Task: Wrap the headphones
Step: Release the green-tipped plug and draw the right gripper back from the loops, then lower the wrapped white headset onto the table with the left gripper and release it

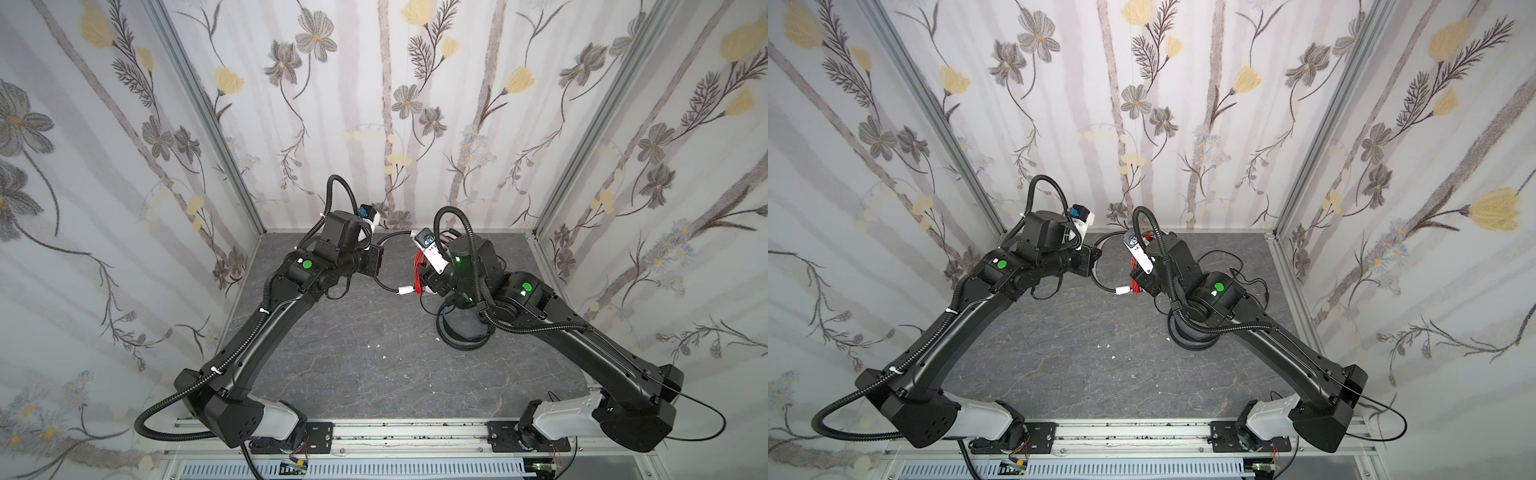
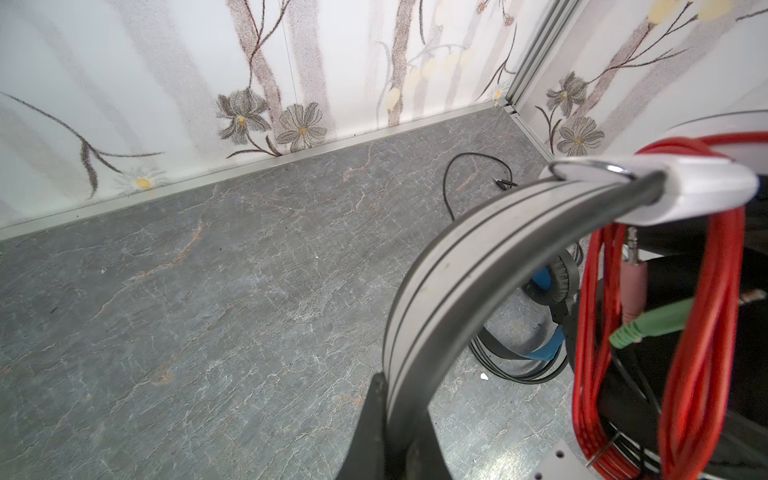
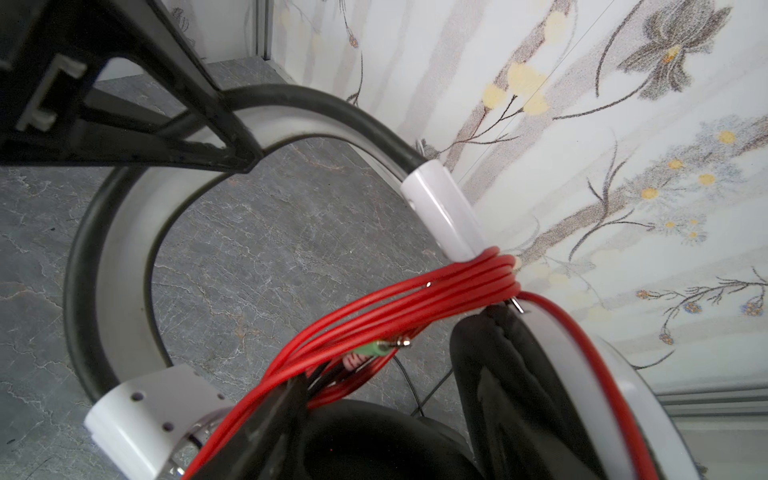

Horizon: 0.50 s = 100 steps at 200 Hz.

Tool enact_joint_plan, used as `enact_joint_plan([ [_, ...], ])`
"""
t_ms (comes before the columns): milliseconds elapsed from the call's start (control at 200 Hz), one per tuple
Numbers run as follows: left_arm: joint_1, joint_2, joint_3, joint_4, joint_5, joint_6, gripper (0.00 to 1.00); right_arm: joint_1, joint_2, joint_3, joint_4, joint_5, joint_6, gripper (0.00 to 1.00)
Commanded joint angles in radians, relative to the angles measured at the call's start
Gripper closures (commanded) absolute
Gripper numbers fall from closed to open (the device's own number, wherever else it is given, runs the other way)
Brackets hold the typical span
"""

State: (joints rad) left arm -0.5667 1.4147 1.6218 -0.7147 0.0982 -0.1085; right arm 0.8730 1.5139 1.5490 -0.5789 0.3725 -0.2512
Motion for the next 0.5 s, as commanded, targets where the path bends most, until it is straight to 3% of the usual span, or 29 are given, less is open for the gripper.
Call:
enact_joint_plan([
  [0, 0.014, -0.001, 0.003, -0.042, -0.029, -0.021, 1.00, -0.010, -0.020, -0.001, 0.042, 0.152, 0.027, 0.30],
  [495, 0.050, 0.040, 0.026, -0.074, -0.028, -0.054, 1.00, -0.009, -0.054, -0.034, 0.063, 0.178, 0.049, 0.29],
])
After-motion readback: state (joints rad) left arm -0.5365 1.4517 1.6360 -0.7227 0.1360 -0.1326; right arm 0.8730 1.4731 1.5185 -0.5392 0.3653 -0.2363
